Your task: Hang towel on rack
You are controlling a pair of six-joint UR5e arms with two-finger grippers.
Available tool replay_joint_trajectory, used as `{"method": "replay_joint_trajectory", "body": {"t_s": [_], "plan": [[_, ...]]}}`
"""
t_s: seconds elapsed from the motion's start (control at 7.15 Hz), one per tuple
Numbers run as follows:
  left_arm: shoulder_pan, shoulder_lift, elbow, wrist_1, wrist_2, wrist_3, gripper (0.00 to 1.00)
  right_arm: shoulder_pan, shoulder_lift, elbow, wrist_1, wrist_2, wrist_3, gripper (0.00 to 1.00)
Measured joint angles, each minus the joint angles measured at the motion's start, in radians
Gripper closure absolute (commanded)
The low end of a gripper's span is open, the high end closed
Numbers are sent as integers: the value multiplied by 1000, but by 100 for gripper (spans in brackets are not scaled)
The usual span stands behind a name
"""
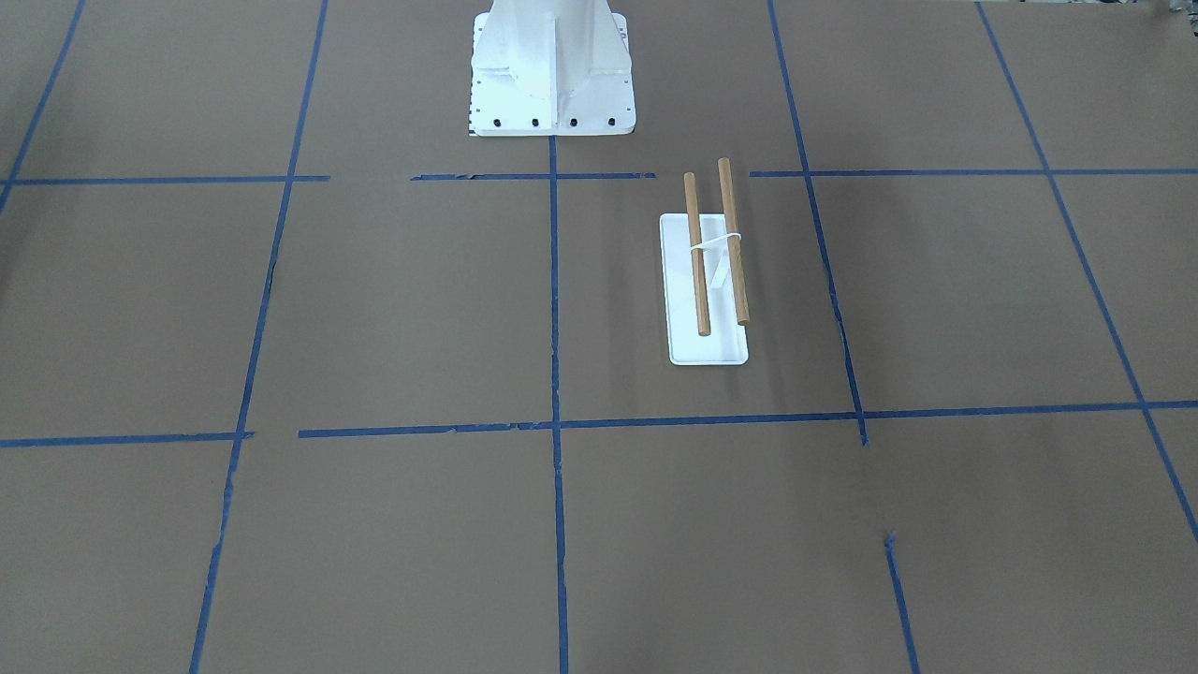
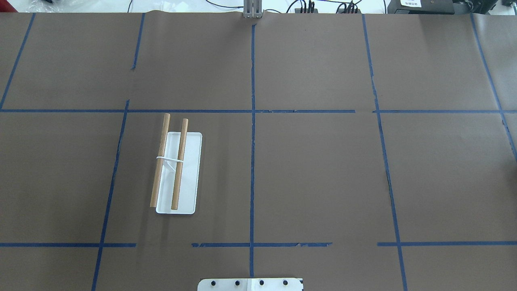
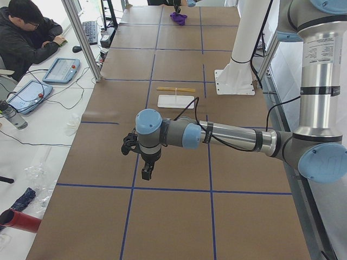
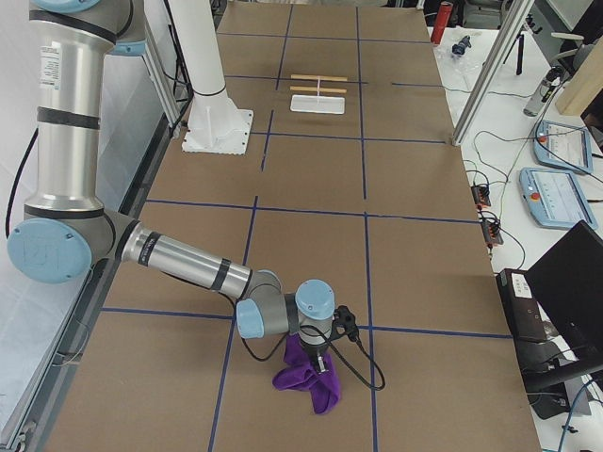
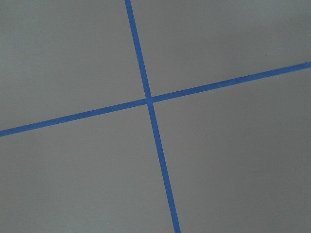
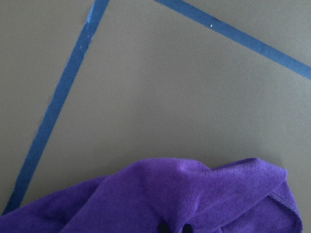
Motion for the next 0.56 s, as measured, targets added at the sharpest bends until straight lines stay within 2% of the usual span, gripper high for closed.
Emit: {"method": "replay_joint_trajectory", "body": {"t_s": [0.28,0.56], "plan": [[0,0,-8,0,1,0,0,1,3,52,-16,9,-4,100],[7,-22,-29,1,3,-2,0,1,8,208,-96,13,-1,100]]}}
